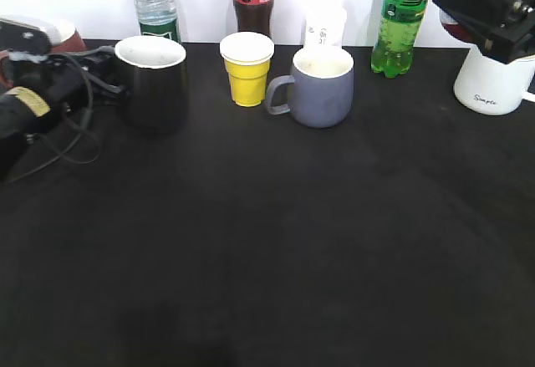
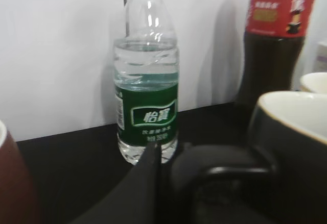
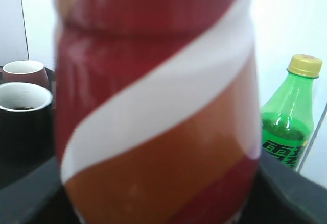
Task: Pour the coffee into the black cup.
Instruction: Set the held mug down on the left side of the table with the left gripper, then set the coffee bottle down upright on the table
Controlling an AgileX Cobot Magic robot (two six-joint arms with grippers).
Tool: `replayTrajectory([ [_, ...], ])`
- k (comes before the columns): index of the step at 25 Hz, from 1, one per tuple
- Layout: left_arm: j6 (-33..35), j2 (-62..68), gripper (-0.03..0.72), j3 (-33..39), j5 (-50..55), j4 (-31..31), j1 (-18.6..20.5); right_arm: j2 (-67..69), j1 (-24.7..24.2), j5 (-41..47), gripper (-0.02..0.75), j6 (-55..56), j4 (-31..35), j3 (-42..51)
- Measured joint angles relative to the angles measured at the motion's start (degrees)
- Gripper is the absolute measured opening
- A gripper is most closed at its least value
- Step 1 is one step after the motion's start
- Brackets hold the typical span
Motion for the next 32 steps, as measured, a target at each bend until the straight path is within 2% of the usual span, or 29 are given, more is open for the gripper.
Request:
replayTrajectory([
  [3, 0.0, 4.0, 0.069, -3.5, 0.0, 0.0, 0.0, 0.0, 0.0, 0.1, 0.536, 0.0, 0.2, 0.0],
  [8, -0.4, 4.4, 0.069, -3.7, -0.4, 3.1, 0.0, 0.0, 0.0, 0.1, 0.536, 0.0, 0.4, 0.0],
  [9, -0.7, 4.4, 0.085, -4.0, -0.2, 4.2, 0.1, 0.0, 0.0, 0.1, 0.536, 0.0, 0.4, 0.0],
  [12, -1.3, 4.4, 0.202, -3.9, 2.3, 5.5, 0.1, 0.0, 0.0, 0.1, 0.536, 0.0, 1.0, 0.0],
  [15, -1.6, 1.4, 0.242, -0.6, 4.9, 5.6, 0.1, 0.0, 0.0, 0.1, 0.535, 0.0, 1.7, 0.0],
  [21, -1.7, -5.1, 0.245, 8.2, 5.7, 4.6, 0.1, 0.0, 0.0, 0.7, 0.535, 0.1, 1.7, 0.0],
  [26, -1.8, -14.9, 0.246, 14.9, 12.9, 1.8, 0.1, 4.9, 0.0, 3.5, 0.535, 0.0, 4.1, 0.0],
  [30, -1.8, -26.0, 0.246, 17.8, 18.9, 2.0, 0.0, 13.5, 0.0, 2.6, 0.535, -11.5, 13.1, 0.0],
  [32, -1.8, -31.3, 0.246, 18.3, 20.0, 2.4, -1.3, 19.9, 0.0, -2.4, 0.535, -15.9, 14.8, 0.0],
])
